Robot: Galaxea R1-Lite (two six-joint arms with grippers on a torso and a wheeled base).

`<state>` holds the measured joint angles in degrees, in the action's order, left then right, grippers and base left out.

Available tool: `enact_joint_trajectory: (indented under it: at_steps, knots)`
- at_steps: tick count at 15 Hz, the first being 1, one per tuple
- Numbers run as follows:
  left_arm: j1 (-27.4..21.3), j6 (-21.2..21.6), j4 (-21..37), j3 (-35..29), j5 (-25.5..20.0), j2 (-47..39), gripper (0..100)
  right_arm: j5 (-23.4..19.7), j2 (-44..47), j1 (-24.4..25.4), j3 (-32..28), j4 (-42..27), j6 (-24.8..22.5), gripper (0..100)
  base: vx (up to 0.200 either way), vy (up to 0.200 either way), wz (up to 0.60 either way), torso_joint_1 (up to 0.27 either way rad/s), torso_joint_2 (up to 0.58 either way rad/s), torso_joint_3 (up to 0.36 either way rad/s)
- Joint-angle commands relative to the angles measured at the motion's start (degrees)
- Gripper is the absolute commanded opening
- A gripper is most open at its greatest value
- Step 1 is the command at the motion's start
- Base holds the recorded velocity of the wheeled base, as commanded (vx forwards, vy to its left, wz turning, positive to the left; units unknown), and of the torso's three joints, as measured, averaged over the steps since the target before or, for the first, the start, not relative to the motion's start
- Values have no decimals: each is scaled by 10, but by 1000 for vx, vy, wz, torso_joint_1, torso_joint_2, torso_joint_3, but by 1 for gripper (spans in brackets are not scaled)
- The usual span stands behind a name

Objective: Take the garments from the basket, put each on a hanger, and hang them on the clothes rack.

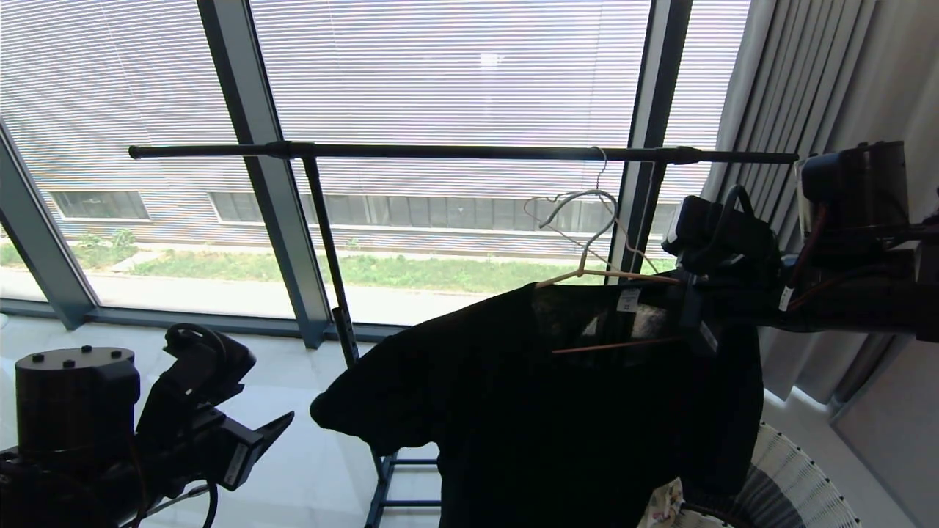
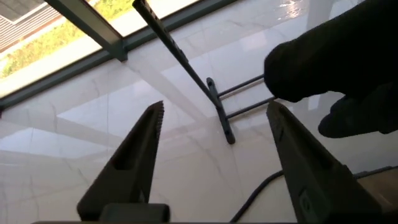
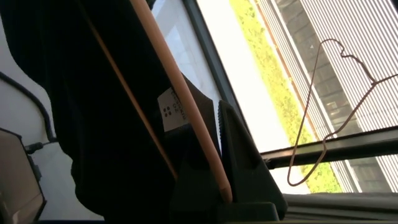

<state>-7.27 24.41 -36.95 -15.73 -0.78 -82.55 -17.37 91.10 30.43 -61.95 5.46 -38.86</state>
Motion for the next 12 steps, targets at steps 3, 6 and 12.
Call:
enact_joint_trajectory:
  at_steps: [3, 6, 12]
  knots:
    - [5, -36, -1, -1, 3, 42, 100, 33, -5, 0, 2, -4, 27, 0, 0, 0, 0, 0, 0, 0]
    - [38, -44, -1, -2, 47, 60, 100, 110, -10, 0, 20, -19, 94, 0, 0, 0, 0, 0, 0, 0]
    - [59, -74, -1, -47, 127, 58, 100, 224, 7, 32, 58, -47, 269, 0, 0, 0, 0, 0, 0, 0]
